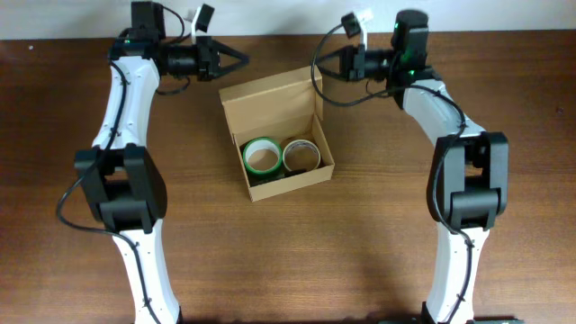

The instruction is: Pack container

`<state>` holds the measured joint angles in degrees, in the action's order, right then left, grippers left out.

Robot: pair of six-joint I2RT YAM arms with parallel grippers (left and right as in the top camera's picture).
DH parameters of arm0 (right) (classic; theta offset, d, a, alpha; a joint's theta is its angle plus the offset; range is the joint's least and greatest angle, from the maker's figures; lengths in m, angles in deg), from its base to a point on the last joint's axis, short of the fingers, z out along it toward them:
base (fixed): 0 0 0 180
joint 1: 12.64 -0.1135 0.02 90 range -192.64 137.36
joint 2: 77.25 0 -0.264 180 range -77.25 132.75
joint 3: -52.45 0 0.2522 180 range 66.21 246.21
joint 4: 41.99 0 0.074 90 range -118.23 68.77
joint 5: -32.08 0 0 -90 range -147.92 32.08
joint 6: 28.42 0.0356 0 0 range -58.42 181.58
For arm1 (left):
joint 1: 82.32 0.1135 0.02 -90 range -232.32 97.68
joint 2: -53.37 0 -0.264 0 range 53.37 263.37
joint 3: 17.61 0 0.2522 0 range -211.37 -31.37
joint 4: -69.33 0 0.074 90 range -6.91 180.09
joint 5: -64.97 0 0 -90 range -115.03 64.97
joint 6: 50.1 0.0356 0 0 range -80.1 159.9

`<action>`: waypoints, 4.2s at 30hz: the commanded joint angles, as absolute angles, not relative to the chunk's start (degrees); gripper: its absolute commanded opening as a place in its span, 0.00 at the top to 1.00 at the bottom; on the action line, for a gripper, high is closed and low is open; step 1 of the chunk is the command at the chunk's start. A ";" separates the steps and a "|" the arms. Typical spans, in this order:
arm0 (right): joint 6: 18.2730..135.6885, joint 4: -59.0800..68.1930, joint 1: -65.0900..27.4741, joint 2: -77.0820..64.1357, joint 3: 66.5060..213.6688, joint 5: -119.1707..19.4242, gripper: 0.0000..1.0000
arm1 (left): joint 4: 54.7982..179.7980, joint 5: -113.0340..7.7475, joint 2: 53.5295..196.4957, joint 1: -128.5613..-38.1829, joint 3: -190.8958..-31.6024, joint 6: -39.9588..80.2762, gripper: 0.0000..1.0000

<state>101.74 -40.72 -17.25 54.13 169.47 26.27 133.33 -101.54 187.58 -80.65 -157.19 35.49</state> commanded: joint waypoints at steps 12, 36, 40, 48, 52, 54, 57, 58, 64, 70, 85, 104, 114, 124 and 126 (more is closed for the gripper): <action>124.04 -58.93 -20.20 50.72 177.89 31.03 0.96 | 141.88 -91.29 183.08 -83.45 -158.39 39.99 0.99; 96.59 -16.74 -16.26 55.90 170.52 16.60 0.96 | 153.44 -55.16 184.56 -78.79 -158.04 40.78 0.97; 87.58 0.04 -16.44 55.92 170.50 2.73 0.96 | 155.45 -55.18 187.08 -78.51 -158.00 40.74 0.98; 74.80 19.87 -16.44 55.92 170.50 -15.81 0.96 | 159.25 -55.92 193.46 -79.10 -158.00 40.56 0.98; 72.67 22.42 -16.48 55.92 170.50 -16.84 0.96 | 159.36 -58.19 196.06 -79.56 -158.00 40.56 0.98; 72.65 22.86 -16.70 55.92 170.50 -16.79 0.96 | 158.57 -61.41 197.00 -79.56 -158.00 40.61 0.98; 72.48 22.80 -17.27 55.92 170.50 -16.60 0.96 | 156.21 -65.50 197.37 -79.60 -158.00 40.61 0.98; 72.35 22.75 -17.64 55.92 170.50 -16.57 0.96 | 155.10 -67.29 197.37 -79.60 -158.00 40.58 0.98; 72.02 18.62 -19.91 55.92 170.52 -9.91 0.96 | 150.75 -76.14 197.39 -79.56 -158.00 39.49 0.97; 71.95 13.86 -20.13 55.87 170.59 -2.98 0.96 | 149.96 -79.44 197.39 -79.56 -158.00 40.02 0.97; 69.22 12.96 -20.13 55.46 179.88 5.81 0.96 | 144.76 -96.05 197.35 -79.60 -158.44 41.76 0.98; 50.82 42.77 -23.56 54.58 197.82 -10.94 0.96 | 154.01 -89.25 190.33 -84.32 -164.67 47.93 0.98; 47.19 48.35 -27.43 50.52 197.82 -18.87 0.96 | 168.21 -75.42 185.85 -84.37 -164.67 56.36 0.98; 47.23 57.22 -32.70 43.20 197.80 -30.30 0.96 | 179.80 -60.53 181.15 -87.34 -164.51 59.45 0.98; 47.19 60.61 -33.68 42.91 197.80 -32.90 0.96 | 179.80 -58.09 179.82 -88.80 -163.57 58.66 0.98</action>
<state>47.82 57.83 -32.20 44.55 196.84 -26.96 179.56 -64.60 183.29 -86.55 -163.60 57.13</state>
